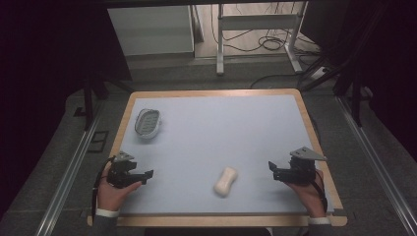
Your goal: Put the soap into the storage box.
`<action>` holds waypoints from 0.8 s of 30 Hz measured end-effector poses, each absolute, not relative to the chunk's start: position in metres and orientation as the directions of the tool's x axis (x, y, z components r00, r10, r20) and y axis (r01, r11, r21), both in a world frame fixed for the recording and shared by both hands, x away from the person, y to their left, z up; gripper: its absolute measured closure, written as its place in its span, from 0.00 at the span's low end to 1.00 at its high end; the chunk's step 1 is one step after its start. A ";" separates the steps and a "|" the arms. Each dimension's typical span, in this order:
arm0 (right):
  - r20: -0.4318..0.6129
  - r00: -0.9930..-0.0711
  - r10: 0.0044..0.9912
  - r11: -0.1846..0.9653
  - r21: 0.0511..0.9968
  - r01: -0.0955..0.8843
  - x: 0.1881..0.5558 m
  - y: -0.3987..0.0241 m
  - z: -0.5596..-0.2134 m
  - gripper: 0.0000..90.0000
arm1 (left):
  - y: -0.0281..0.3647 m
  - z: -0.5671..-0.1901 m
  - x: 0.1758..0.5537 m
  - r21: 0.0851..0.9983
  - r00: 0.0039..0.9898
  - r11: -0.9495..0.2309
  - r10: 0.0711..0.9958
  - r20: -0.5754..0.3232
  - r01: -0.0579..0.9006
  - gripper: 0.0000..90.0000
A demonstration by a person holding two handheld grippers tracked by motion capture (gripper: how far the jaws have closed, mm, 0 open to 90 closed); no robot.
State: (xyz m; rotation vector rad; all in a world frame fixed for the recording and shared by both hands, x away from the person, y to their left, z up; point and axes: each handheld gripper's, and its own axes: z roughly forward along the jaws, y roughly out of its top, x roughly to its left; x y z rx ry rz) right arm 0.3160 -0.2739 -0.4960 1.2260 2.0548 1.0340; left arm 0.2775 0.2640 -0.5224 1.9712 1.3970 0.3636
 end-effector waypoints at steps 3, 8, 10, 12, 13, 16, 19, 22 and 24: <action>-0.068 -0.446 0.893 0.306 0.818 0.488 0.315 -0.273 -0.497 0.06 | 0.265 -0.522 0.277 0.670 0.376 -0.185 0.914 -0.152 0.719 0.23; -0.049 -0.458 0.888 0.307 0.804 0.509 0.315 -0.275 -0.499 0.06 | 0.261 -0.520 0.275 0.674 0.378 -0.188 0.914 -0.146 0.714 0.22; -0.048 -0.458 0.887 0.307 0.803 0.511 0.315 -0.275 -0.500 0.06 | 0.260 -0.519 0.275 0.675 0.381 -0.190 0.913 -0.145 0.713 0.22; -0.046 -0.462 0.886 0.311 0.797 0.517 0.314 -0.276 -0.502 0.06 | 0.255 -0.519 0.275 0.673 0.383 -0.199 0.914 -0.136 0.712 0.21; -0.048 -0.462 0.886 0.314 0.795 0.519 0.314 -0.276 -0.502 0.06 | 0.254 -0.518 0.275 0.673 0.387 -0.201 0.912 -0.137 0.711 0.21; -0.052 -0.467 0.883 0.320 0.795 0.515 0.313 -0.277 -0.502 0.07 | 0.252 -0.516 0.274 0.674 0.385 -0.205 0.914 -0.128 0.710 0.21; -0.039 -0.462 0.886 0.300 0.807 0.509 0.311 -0.283 -0.501 0.07 | 0.250 -0.507 0.273 0.681 0.368 -0.169 0.916 -0.158 0.713 0.20; -0.046 -0.452 0.891 0.301 0.804 0.513 0.309 -0.285 -0.501 0.07 | 0.246 -0.501 0.271 0.678 0.365 -0.174 0.919 -0.149 0.715 0.20; -0.044 -0.448 0.893 0.296 0.807 0.511 0.308 -0.286 -0.500 0.08 | 0.244 -0.495 0.270 0.674 0.371 -0.191 0.919 -0.133 0.713 0.20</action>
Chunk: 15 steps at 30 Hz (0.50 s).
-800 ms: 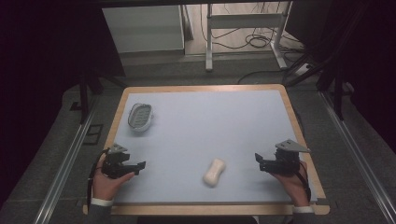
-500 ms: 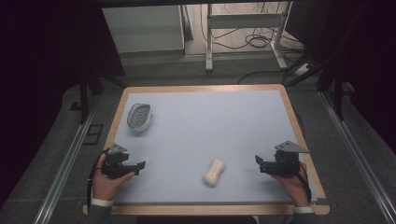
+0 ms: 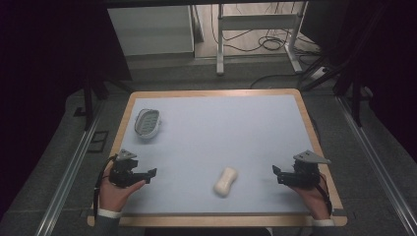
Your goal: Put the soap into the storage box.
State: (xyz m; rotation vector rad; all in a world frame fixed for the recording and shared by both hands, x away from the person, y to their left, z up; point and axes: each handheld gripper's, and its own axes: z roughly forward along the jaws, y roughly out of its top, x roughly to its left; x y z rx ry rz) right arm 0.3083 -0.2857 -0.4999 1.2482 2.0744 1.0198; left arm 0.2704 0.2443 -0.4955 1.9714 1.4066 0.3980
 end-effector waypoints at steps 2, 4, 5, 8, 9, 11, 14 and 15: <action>-0.045 -0.442 0.896 0.291 0.811 0.507 0.307 -0.286 -0.499 0.08 | 0.242 -0.491 0.270 0.672 0.371 -0.202 0.921 -0.116 0.713 0.20; -0.041 -0.440 0.897 0.285 0.813 0.507 0.307 -0.286 -0.498 0.08 | 0.242 -0.489 0.270 0.670 0.375 -0.209 0.920 -0.111 0.713 0.20; -0.037 -0.434 0.900 0.279 0.815 0.508 0.306 -0.287 -0.498 0.08 | 0.240 -0.486 0.270 0.669 0.380 -0.220 0.919 -0.101 0.710 0.20; -0.047 -0.431 0.901 0.287 0.810 0.511 0.306 -0.286 -0.497 0.08 | 0.238 -0.483 0.271 0.666 0.385 -0.231 0.919 -0.092 0.710 0.22; -0.047 -0.431 0.901 0.287 0.810 0.511 0.306 -0.286 -0.497 0.08 | 0.237 -0.482 0.271 0.664 0.389 -0.235 0.917 -0.091 0.710 0.22; -0.064 -0.432 0.900 0.303 0.803 0.514 0.306 -0.284 -0.499 0.08 | 0.233 -0.480 0.271 0.662 0.404 -0.248 0.911 -0.090 0.707 0.22; -0.066 -0.433 0.899 0.307 0.800 0.515 0.306 -0.283 -0.500 0.08 | 0.228 -0.477 0.271 0.662 0.413 -0.258 0.907 -0.086 0.704 0.21; -0.071 -0.436 0.897 0.313 0.799 0.514 0.306 -0.283 -0.500 0.08 | 0.226 -0.475 0.272 0.660 0.420 -0.268 0.904 -0.079 0.702 0.21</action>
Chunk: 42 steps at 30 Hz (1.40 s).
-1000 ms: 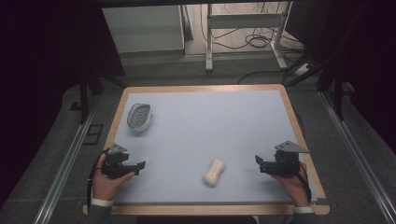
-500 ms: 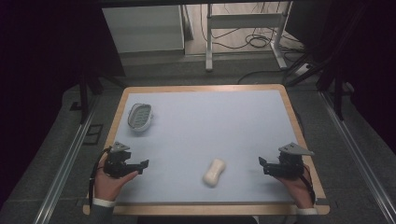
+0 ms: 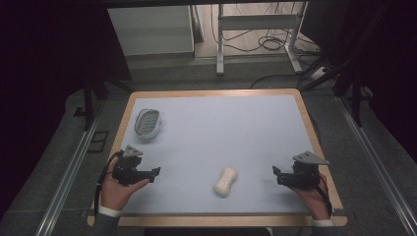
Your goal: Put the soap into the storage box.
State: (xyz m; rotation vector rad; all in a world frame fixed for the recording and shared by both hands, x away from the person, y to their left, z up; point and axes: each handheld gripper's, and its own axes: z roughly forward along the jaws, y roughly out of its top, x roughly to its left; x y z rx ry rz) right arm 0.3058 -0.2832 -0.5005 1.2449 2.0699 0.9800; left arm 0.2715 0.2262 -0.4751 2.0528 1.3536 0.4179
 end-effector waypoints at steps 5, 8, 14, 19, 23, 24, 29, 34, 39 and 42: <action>-0.069 -0.441 0.895 0.314 0.799 0.512 0.305 -0.284 -0.500 0.08 | 0.219 -0.469 0.273 0.656 0.435 -0.284 0.897 -0.075 0.699 0.21; -0.070 -0.440 0.895 0.315 0.797 0.515 0.306 -0.284 -0.501 0.08 | 0.216 -0.467 0.274 0.653 0.442 -0.295 0.895 -0.067 0.697 0.21; -0.066 -0.439 0.896 0.311 0.798 0.515 0.305 -0.284 -0.500 0.08 | 0.207 -0.462 0.277 0.646 0.456 -0.321 0.888 -0.048 0.693 0.21; -0.063 -0.438 0.897 0.309 0.797 0.519 0.305 -0.285 -0.500 0.08 | 0.199 -0.459 0.279 0.637 0.469 -0.341 0.883 -0.035 0.691 0.20; -0.062 -0.438 0.897 0.308 0.798 0.518 0.305 -0.285 -0.500 0.08 | 0.188 -0.458 0.281 0.631 0.491 -0.368 0.871 -0.025 0.684 0.20; -0.062 -0.438 0.897 0.308 0.798 0.518 0.305 -0.285 -0.500 0.08 | 0.185 -0.458 0.282 0.629 0.498 -0.374 0.867 -0.023 0.681 0.20; -0.059 -0.435 0.898 0.306 0.796 0.522 0.305 -0.285 -0.500 0.08 | 0.170 -0.461 0.286 0.618 0.524 -0.397 0.851 -0.029 0.678 0.19; -0.061 -0.435 0.898 0.307 0.795 0.523 0.306 -0.286 -0.501 0.08 | 0.154 -0.463 0.288 0.611 0.549 -0.418 0.835 -0.033 0.672 0.19; -0.062 -0.437 0.898 0.309 0.795 0.523 0.305 -0.286 -0.502 0.08 | 0.144 -0.465 0.289 0.606 0.561 -0.428 0.827 -0.038 0.671 0.19; -0.064 -0.438 0.897 0.313 0.791 0.525 0.306 -0.285 -0.503 0.08 | 0.134 -0.468 0.291 0.598 0.578 -0.443 0.815 -0.043 0.669 0.19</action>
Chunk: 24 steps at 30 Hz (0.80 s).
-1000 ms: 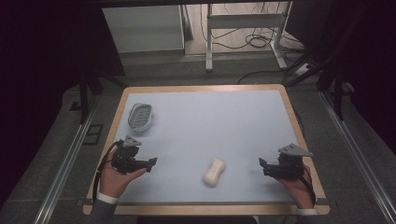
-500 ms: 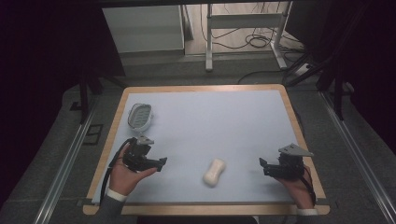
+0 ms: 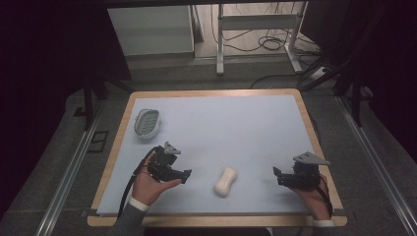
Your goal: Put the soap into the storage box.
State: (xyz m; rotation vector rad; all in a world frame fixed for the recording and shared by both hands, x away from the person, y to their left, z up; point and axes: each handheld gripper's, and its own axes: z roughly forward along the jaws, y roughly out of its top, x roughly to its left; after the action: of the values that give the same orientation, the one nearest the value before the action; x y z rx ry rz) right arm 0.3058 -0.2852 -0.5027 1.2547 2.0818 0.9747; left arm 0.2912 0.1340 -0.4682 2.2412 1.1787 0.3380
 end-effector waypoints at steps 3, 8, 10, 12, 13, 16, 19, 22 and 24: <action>-0.065 -0.437 0.897 0.314 0.790 0.527 0.306 -0.285 -0.503 0.08 | 0.129 -0.470 0.292 0.592 0.582 -0.447 0.812 -0.046 0.670 0.19; -0.069 -0.432 0.899 0.316 0.785 0.532 0.307 -0.285 -0.505 0.08 | 0.110 -0.473 0.294 0.572 0.606 -0.475 0.794 -0.048 0.669 0.19; -0.068 -0.428 0.901 0.315 0.782 0.538 0.307 -0.285 -0.505 0.08 | 0.103 -0.474 0.294 0.568 0.614 -0.483 0.788 -0.050 0.667 0.19; -0.067 -0.428 0.901 0.313 0.783 0.538 0.307 -0.286 -0.505 0.08 | 0.097 -0.474 0.294 0.569 0.625 -0.493 0.779 -0.048 0.658 0.19; -0.067 -0.428 0.901 0.314 0.782 0.538 0.307 -0.286 -0.505 0.08 | 0.097 -0.474 0.294 0.569 0.625 -0.493 0.779 -0.048 0.658 0.19; -0.067 -0.427 0.902 0.313 0.781 0.541 0.307 -0.286 -0.506 0.08 | 0.086 -0.475 0.295 0.564 0.641 -0.507 0.766 -0.050 0.651 0.19; -0.068 -0.428 0.901 0.316 0.780 0.540 0.307 -0.286 -0.506 0.08 | 0.072 -0.477 0.295 0.559 0.658 -0.522 0.751 -0.056 0.644 0.19; -0.068 -0.429 0.901 0.316 0.780 0.540 0.307 -0.286 -0.507 0.08 | 0.064 -0.478 0.295 0.556 0.667 -0.530 0.743 -0.060 0.640 0.19; -0.067 -0.428 0.901 0.315 0.780 0.541 0.307 -0.286 -0.507 0.08 | 0.057 -0.480 0.296 0.551 0.677 -0.539 0.734 -0.064 0.637 0.19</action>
State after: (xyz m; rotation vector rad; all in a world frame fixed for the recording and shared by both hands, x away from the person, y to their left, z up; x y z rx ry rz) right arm 0.3074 -0.2858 -0.5066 1.2720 2.0858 0.9504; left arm 0.2963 0.0566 -0.4797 2.3443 1.0543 0.2349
